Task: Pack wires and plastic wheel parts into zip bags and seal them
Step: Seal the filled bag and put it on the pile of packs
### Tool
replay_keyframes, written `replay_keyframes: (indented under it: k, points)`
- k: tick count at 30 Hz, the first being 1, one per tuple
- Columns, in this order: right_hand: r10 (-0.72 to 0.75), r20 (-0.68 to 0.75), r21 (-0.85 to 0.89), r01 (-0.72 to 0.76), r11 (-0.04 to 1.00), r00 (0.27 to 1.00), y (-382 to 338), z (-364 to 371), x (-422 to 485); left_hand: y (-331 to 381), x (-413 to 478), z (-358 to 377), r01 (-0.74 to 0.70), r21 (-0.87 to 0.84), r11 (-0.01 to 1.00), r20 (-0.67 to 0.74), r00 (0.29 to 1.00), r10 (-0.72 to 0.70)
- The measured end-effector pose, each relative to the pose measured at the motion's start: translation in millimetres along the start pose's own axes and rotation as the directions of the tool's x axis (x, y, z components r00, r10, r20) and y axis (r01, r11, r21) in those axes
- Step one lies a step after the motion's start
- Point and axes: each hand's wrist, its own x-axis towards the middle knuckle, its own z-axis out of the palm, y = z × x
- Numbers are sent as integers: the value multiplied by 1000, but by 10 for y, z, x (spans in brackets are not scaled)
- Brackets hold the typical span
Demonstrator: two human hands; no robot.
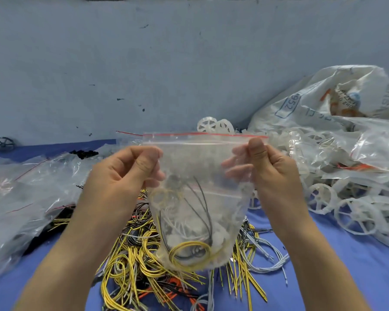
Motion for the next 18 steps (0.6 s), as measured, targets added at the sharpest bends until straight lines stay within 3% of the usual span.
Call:
replay_keyframes:
  k: [4,6,8,14,18]
  points:
    - [-115,-18,158,117,981,993,-258,-32,40,431,-105,4,-195,-104,975,-6,981,196]
    - [-162,9,171,158,972,987,-319,-35,39,484,-111,-14,-213,-148,966,-27,977,211]
    - [-141,38,141,134,981,989,-293,-42,39,386,-88,-20,-170,-139,976,-43,985,166]
    - [186,45,-83,-182,980,981,128,-164,-41,-256,-236,199,75,59,995,9,997,-75]
    - [226,53,-89,-220,971,973,248,-205,-19,-381,-246,243,104,19,994,-16,994,-104]
